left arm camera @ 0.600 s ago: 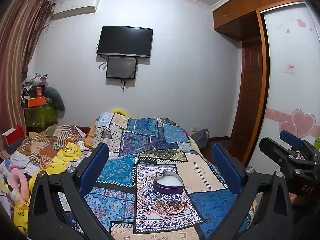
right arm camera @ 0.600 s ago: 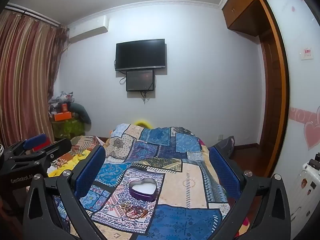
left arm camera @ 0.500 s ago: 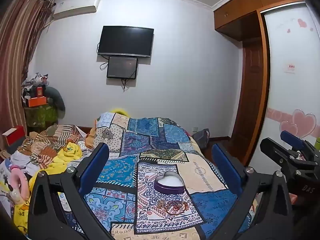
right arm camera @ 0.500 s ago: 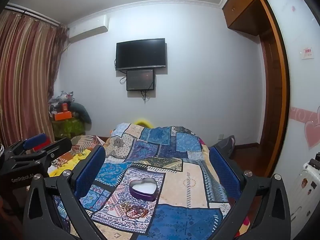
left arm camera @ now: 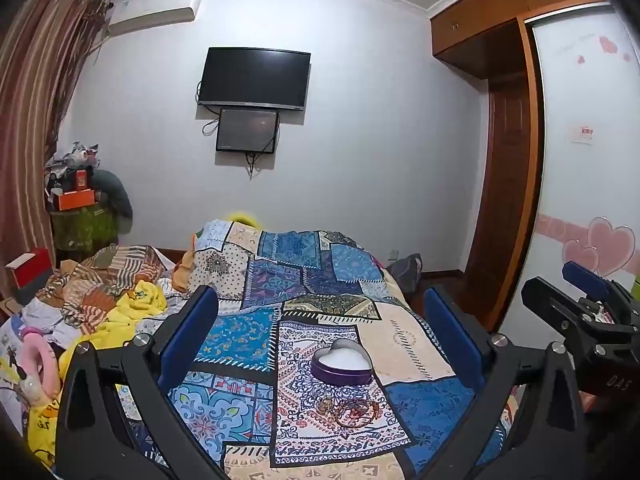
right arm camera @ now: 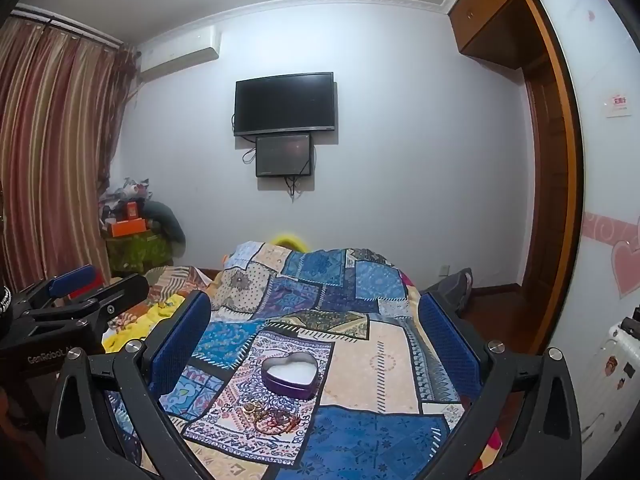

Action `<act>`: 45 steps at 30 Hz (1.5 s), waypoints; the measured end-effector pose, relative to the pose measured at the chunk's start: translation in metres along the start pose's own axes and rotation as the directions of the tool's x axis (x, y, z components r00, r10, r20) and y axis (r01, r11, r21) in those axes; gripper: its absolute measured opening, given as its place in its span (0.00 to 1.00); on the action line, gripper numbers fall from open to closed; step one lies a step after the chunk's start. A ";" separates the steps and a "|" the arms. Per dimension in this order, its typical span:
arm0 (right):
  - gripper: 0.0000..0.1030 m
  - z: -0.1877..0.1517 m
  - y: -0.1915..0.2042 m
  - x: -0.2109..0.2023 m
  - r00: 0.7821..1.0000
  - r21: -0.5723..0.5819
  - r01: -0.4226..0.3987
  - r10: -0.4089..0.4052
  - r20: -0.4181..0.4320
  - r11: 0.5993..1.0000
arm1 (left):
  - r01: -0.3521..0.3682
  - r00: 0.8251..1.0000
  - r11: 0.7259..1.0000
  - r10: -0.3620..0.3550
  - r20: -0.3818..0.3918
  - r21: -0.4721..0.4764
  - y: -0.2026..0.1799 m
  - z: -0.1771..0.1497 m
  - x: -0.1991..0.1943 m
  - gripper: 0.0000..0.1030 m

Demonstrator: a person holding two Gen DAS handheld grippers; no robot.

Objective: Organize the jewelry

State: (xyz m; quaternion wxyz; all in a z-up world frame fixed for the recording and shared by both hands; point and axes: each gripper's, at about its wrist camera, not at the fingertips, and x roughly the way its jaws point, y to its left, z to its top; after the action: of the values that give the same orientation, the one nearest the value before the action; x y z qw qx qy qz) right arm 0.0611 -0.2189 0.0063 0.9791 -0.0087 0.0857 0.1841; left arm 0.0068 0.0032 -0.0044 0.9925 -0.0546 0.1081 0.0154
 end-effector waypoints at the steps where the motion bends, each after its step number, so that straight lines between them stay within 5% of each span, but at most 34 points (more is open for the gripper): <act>1: 1.00 -0.002 0.001 0.000 1.000 0.000 0.000 0.000 0.000 1.000 | -0.001 1.000 1.000 0.001 0.000 0.000 0.001 0.000 0.000 1.00; 45: 1.00 0.000 -0.002 0.010 0.999 0.006 -0.007 0.007 -0.032 1.000 | 0.000 1.000 1.000 0.000 -0.028 0.006 0.005 -0.004 0.010 1.00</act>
State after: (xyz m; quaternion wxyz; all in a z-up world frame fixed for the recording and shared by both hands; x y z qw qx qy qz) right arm 0.0711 -0.2167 0.0044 0.9770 -0.0084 0.1020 0.1873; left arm 0.0155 0.0078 -0.0110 0.9910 -0.0521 0.1221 0.0142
